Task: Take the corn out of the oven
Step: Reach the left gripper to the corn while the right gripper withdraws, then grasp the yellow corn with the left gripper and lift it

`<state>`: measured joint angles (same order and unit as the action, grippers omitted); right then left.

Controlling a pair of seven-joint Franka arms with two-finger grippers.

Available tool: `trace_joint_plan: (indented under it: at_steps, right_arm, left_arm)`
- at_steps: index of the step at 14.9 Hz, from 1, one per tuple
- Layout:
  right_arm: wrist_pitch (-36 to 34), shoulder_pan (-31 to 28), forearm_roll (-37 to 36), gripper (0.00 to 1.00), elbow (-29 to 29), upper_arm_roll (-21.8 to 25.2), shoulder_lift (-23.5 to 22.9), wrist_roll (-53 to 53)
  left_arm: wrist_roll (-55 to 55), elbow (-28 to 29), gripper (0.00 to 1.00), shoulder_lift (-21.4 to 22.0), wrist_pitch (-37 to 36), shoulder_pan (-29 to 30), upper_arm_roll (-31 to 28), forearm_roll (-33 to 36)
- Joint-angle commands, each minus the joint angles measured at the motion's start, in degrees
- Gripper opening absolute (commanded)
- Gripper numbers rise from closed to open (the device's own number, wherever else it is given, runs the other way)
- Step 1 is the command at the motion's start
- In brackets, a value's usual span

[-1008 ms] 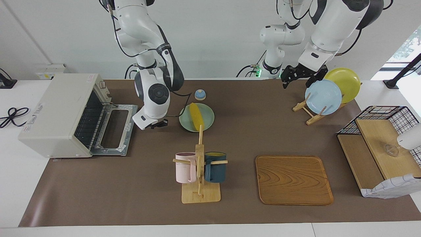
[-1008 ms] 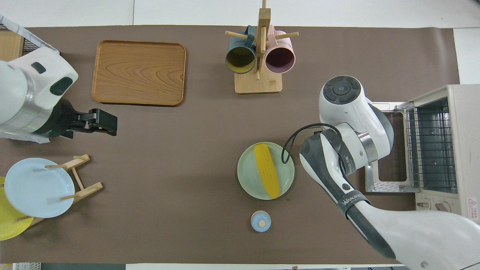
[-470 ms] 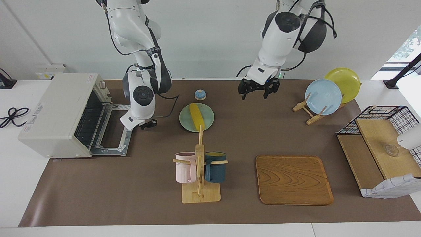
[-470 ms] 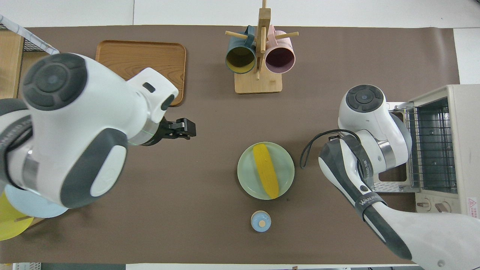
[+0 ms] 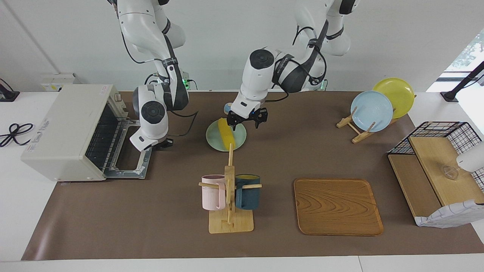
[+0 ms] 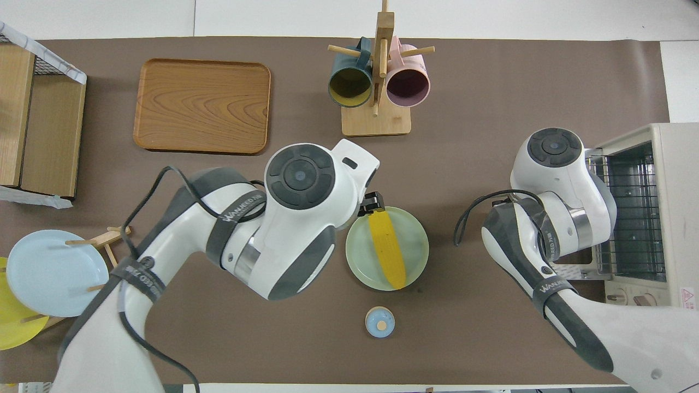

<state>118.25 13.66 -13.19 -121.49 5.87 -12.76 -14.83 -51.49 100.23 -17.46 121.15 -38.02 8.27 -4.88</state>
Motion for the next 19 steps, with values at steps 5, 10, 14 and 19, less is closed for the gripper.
trace_joint_plan:
  at_steps: [5,10,14,19]
  right_arm:
    - [-0.3,-2.3,-7.1,0.0,-1.2,-0.7,2.1,4.2]
    - [-7.2,-4.2,-7.1,0.0,3.6,-0.6,4.4,11.7]
    - [-13.6,-9.5,-7.1,0.0,7.8,-0.6,8.6,22.0]
    - [-15.9,-14.4,-6.1,0.0,9.0,-0.6,11.2,28.7]
  left_arm:
    - [-5.6,-0.2,1.0,-7.2,6.4,-4.0,-1.2,3.0]
    - [-8.3,5.1,1.0,-7.1,14.2,-5.4,-1.3,3.0]
    - [-8.1,5.1,0.41,-7.1,13.7,-5.4,-1.3,3.0]
    - [-7.8,4.7,0.0,-7.0,12.7,-5.4,-1.4,3.2]
